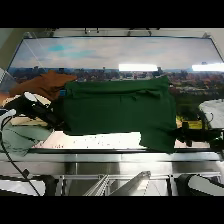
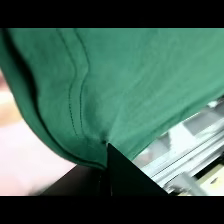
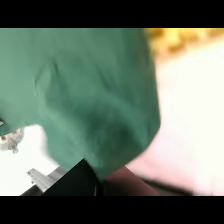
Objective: Fold the shirts.
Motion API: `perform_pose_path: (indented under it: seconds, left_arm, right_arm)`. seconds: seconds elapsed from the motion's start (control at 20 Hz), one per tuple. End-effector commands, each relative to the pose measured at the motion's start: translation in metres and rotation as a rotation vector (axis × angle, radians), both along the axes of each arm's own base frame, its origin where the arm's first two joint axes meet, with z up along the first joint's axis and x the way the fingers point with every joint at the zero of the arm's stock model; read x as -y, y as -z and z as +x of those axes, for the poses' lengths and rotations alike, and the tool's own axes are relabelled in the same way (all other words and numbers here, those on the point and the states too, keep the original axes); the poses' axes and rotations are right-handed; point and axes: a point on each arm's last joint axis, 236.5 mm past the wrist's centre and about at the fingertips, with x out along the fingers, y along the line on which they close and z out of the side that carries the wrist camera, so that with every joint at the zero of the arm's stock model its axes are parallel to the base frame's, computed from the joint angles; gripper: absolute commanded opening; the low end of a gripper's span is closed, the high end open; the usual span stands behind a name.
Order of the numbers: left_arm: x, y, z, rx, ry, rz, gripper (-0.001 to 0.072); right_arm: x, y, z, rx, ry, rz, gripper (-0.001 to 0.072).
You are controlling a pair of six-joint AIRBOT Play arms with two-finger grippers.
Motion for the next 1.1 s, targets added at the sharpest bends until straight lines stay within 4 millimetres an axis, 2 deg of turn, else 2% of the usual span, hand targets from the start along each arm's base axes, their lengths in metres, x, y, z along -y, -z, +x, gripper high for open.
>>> perform_pose_path:
  seconds: [0.0,0.15,0.25,0.35,0.45,0.6,0.7,0.9,1.05]
  left_arm:
    - [-0.022,-0.014,-0.011,-0.021,-0.054,-0.007,0.002]
    - [-0.026,-0.03,0.001,0.043,-0.126,-0.046,0.002]
    - [-0.016,-0.048,0.018,0.117,-0.153,-0.121,0.002]
    - [-0.004,-0.071,0.043,0.193,-0.167,-0.194,0.0021]
    - [0.003,-0.095,0.075,0.302,-0.162,-0.217,0.0021]
    - [-0.004,-0.116,0.127,0.438,-0.136,-0.183,0.0021]
    - [-0.005,-0.117,0.157,0.463,-0.133,-0.176,0.0021]
    - [0.003,-0.096,0.212,0.503,-0.105,-0.174,0.0021]
    - [0.017,-0.069,0.235,0.485,-0.079,-0.183,0.002]
  right_arm:
    - [0.013,-0.025,-0.017,-0.023,0.043,0.042,0.0016]
    - [0.006,-0.06,-0.008,0.064,0.065,0.079,0.0017]
    - [-0.005,-0.082,0.008,0.161,0.07,0.084,0.0017]
    - [-0.017,-0.107,0.038,0.298,0.096,0.107,0.0017]
    - [-0.016,-0.12,0.074,0.396,0.137,0.076,0.0017]
    - [-0.002,-0.109,0.126,0.413,0.141,-0.018,0.0017]
    - [0.0,-0.097,0.156,0.402,0.115,-0.027,0.0017]
    - [0.007,-0.074,0.222,0.449,0.085,-0.07,0.0017]
    - [0.0,-0.055,0.247,0.48,0.025,-0.094,0.0018]
